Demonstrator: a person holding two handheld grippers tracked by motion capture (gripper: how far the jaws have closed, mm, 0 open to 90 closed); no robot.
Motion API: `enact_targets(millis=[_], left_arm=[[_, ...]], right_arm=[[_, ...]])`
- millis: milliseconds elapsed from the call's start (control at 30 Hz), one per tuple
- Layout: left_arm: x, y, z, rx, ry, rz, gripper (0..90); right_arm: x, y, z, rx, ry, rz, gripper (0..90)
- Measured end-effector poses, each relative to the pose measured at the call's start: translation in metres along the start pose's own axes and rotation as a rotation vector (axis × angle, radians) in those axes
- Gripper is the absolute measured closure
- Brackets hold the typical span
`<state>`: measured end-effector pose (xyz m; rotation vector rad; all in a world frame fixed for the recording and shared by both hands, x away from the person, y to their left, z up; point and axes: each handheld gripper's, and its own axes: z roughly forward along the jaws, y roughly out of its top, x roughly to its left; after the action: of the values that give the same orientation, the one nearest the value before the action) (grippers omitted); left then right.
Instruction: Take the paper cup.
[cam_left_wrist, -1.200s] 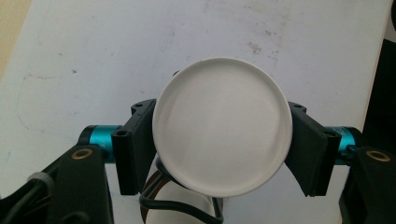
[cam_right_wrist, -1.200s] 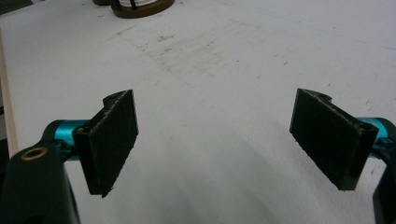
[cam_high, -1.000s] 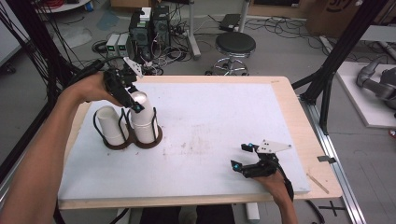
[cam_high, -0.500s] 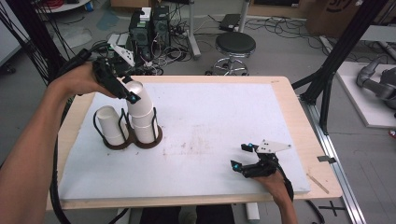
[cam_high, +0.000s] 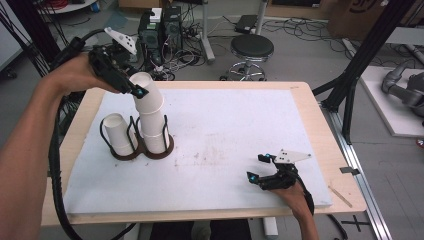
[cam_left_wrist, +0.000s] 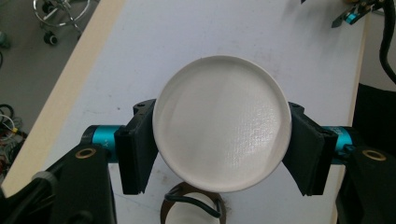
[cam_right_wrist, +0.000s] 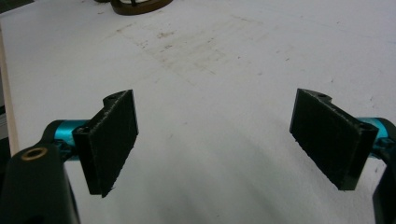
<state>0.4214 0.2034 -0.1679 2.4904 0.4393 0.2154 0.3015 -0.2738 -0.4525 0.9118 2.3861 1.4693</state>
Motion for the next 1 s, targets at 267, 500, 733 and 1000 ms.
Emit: enact_targets(millis=[267, 500, 733, 1000], left_arm=[[-0.004, 0.0, -0.017, -0.046, 0.044, -0.012, 33.9], [-0.017, -0.003, -0.024, -0.119, 0.055, -0.01, 33.8], [-0.04, -0.005, -0.034, -0.206, 0.123, -0.057, 33.9], [-0.068, -0.014, -0.031, -0.267, 0.139, -0.062, 33.9]], right_arm=[[0.0, 0.0, 0.0, 0.005, -0.002, 0.001, 15.8], [0.0, 0.0, 0.0, 0.004, -0.003, -0.002, 15.8], [0.0, 0.0, 0.001, 0.005, -0.002, -0.004, 15.8], [-0.001, 0.0, 0.001, 0.007, -0.005, -0.001, 15.8]])
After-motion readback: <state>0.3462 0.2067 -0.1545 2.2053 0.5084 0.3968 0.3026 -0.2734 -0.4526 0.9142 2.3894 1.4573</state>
